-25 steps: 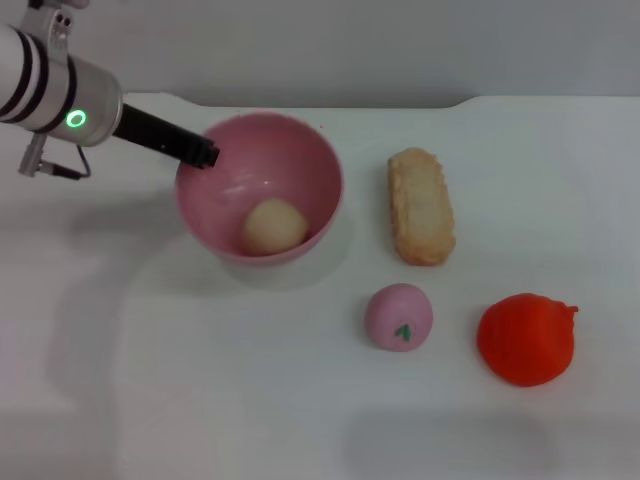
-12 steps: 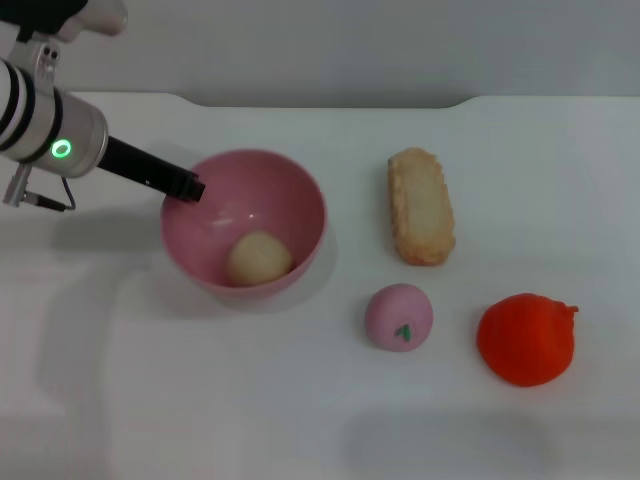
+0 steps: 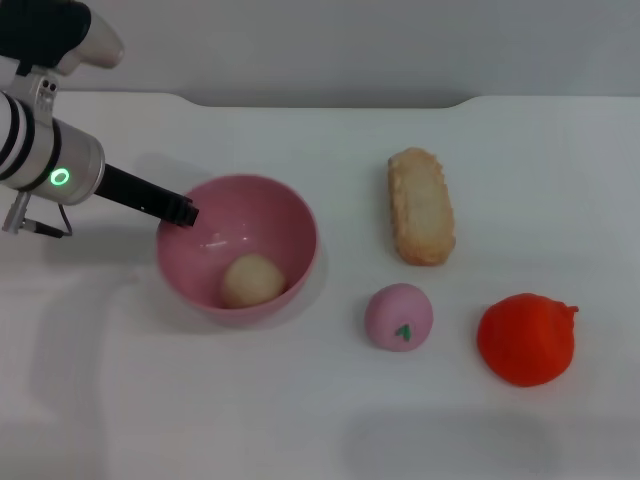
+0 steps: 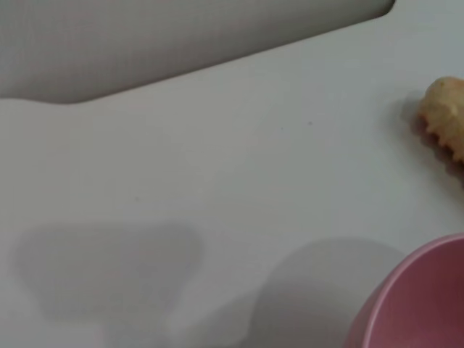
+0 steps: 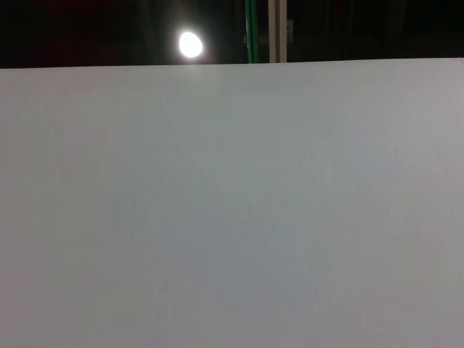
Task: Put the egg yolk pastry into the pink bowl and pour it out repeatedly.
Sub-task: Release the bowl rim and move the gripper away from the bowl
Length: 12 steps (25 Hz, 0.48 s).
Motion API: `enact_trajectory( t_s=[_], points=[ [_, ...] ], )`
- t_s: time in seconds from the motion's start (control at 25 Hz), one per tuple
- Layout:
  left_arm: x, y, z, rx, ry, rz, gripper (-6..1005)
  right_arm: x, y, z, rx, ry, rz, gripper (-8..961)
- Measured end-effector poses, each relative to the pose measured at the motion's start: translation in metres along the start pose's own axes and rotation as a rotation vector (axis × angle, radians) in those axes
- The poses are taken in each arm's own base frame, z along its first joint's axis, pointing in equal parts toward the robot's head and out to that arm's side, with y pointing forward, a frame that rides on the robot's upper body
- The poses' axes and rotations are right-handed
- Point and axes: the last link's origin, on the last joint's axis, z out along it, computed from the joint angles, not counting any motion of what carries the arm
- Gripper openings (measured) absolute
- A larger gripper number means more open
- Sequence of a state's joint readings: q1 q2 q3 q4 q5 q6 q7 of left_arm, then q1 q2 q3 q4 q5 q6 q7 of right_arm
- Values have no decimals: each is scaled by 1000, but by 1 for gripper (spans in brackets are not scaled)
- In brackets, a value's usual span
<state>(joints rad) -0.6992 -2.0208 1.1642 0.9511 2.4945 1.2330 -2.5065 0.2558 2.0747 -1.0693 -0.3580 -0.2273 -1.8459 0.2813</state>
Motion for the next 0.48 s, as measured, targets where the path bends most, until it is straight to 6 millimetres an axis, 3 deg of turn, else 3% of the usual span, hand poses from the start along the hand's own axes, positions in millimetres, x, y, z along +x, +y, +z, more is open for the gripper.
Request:
enact_trajectory(
  t_s=[0.48],
  points=[
    [-10, -2, 6, -1, -16, -22, 128, -1, 2, 0, -6, -11, 4, 723]
  ],
)
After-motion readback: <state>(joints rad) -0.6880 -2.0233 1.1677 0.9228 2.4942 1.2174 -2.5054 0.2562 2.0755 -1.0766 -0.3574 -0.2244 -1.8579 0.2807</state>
